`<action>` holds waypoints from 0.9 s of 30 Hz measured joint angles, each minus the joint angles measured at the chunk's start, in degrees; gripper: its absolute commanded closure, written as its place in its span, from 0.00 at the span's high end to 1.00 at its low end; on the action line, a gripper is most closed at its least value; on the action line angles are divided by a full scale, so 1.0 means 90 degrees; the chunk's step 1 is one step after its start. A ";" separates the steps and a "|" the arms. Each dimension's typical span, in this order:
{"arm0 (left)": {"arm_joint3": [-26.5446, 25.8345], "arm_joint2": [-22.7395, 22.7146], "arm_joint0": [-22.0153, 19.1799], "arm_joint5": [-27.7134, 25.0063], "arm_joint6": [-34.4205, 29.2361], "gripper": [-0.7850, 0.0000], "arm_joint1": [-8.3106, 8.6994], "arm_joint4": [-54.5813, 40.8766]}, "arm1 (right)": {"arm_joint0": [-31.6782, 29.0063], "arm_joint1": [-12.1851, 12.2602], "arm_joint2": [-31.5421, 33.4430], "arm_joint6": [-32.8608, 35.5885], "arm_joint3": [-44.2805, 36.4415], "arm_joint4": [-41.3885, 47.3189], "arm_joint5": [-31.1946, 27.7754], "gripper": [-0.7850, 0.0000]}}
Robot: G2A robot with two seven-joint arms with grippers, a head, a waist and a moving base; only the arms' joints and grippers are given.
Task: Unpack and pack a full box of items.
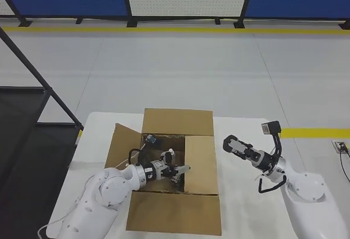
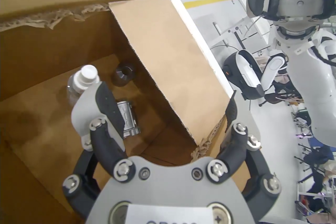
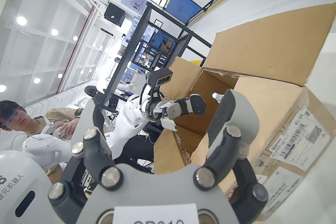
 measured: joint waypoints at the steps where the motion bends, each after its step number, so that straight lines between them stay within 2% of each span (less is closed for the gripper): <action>1: 0.0104 0.0075 -0.0074 -0.0007 -0.0049 1.00 -0.0024 -0.0088 | -0.0023 0.0010 0.0017 -0.0013 -0.0016 0.0004 0.0000 1.00; 8: 0.0903 0.0673 -0.0609 -0.0060 -0.0391 1.00 -0.0239 -0.0785 | -0.0215 0.0079 0.0110 -0.0101 -0.0161 0.0036 -0.0026 1.00; 17: 0.1598 0.1058 -0.0992 -0.0299 -0.0488 1.00 -0.0448 -0.1488 | -0.0361 0.0147 0.0123 -0.0201 -0.0263 0.0047 -0.0039 1.00; 22: 0.1578 0.1054 -0.1007 -0.0486 -0.0440 1.00 -0.0468 -0.1553 | -0.0386 0.0179 0.0108 -0.0234 -0.0296 0.0070 -0.0046 1.00; 27: 0.1183 0.0923 -0.0865 -0.0573 -0.0330 1.00 -0.0431 -0.1533 | -0.0403 0.0213 0.0106 -0.0237 -0.0332 0.0126 -0.0114 1.00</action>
